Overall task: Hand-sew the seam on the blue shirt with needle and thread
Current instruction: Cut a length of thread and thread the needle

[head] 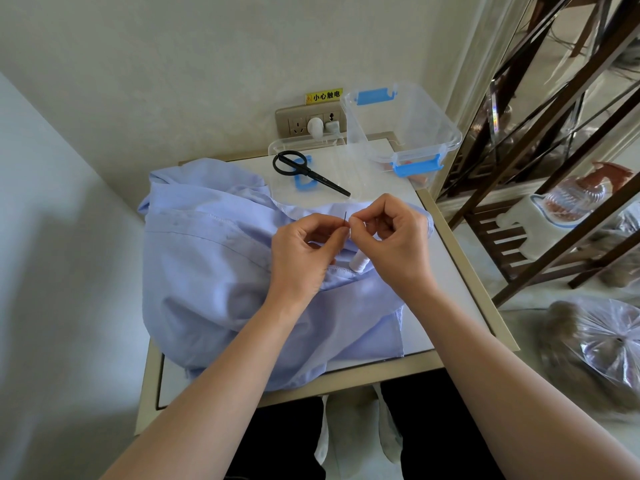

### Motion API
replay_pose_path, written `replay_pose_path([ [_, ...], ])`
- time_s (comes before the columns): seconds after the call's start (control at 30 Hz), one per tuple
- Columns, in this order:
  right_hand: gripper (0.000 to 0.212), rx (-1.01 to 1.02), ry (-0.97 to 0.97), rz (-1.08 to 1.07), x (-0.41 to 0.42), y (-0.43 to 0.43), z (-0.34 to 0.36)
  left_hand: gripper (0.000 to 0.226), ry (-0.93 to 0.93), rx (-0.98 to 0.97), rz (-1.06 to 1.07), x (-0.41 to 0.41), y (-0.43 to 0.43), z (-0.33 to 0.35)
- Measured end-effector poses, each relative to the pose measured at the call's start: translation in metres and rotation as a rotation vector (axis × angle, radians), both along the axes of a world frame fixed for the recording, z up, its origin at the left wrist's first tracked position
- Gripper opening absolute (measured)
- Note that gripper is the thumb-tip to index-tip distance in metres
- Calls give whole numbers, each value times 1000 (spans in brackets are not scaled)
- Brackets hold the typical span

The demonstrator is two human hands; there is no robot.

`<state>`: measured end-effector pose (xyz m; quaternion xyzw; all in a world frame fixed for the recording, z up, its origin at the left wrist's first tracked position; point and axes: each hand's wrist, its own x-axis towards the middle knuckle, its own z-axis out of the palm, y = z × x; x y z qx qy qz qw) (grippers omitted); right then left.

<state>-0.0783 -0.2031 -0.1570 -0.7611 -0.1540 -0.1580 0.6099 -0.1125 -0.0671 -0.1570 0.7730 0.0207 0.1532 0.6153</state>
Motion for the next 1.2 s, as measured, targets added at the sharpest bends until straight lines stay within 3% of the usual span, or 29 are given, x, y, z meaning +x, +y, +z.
replay_pose_path([
  [1.2, 9, -7, 5, -4, 1, -1, 0, 7, -7, 14, -8, 2, 0, -3],
])
